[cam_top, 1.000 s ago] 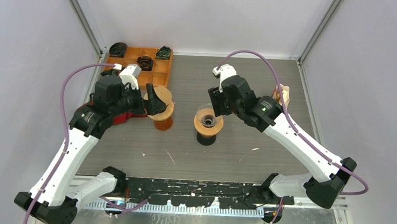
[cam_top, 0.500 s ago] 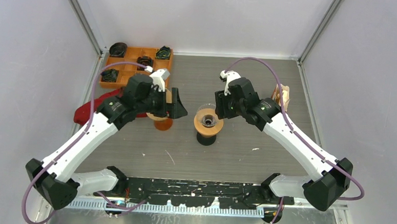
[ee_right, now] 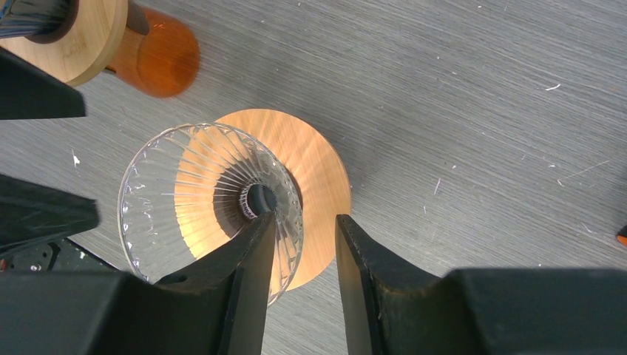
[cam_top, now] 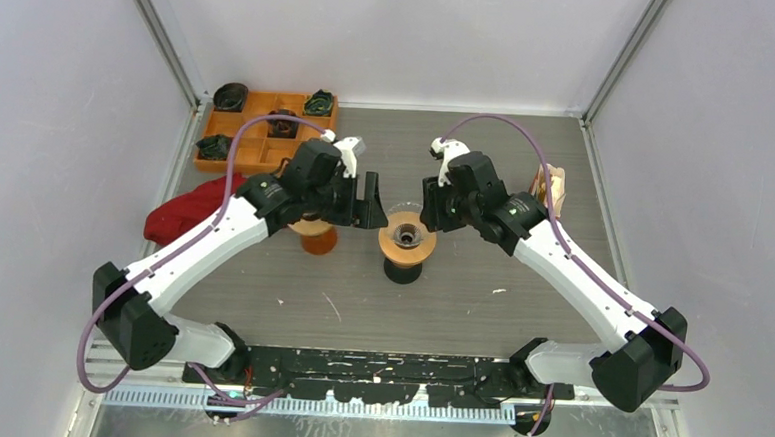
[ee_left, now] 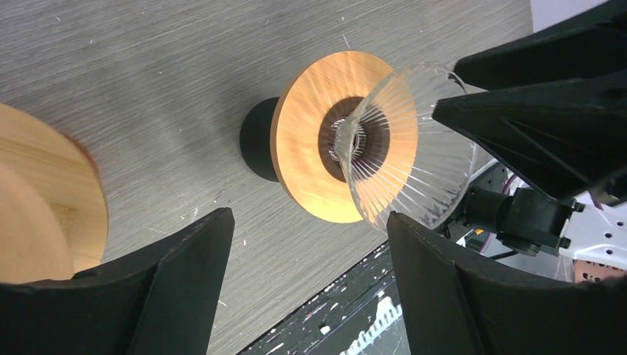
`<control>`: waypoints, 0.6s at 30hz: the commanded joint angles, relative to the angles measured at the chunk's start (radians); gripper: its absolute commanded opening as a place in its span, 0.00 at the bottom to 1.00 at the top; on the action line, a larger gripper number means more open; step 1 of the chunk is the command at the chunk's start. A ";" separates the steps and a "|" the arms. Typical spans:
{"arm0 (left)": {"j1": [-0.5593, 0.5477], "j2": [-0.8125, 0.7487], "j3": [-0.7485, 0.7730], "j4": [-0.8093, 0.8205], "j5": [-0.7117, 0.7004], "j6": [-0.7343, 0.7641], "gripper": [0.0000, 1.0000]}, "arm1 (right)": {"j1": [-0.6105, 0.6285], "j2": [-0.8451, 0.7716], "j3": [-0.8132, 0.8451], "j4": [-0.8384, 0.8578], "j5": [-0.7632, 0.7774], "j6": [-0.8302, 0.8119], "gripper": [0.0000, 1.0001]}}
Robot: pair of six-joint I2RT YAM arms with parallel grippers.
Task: Place the coffee filter in the dripper
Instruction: Press the coffee dripper onto the connecting ring.
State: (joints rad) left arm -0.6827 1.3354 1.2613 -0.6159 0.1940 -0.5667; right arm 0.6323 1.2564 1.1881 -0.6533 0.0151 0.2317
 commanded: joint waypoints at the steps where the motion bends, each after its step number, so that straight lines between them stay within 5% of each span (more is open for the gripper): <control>1: -0.009 0.041 0.059 0.056 -0.004 -0.007 0.77 | -0.006 -0.007 0.004 0.052 -0.031 0.009 0.40; 18: -0.046 0.157 0.130 0.035 -0.017 -0.003 0.42 | -0.005 0.028 -0.007 0.053 -0.040 0.012 0.23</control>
State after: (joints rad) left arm -0.7197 1.4872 1.3460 -0.6117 0.1902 -0.5728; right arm 0.6308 1.2839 1.1851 -0.6441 -0.0174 0.2394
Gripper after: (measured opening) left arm 0.474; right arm 0.241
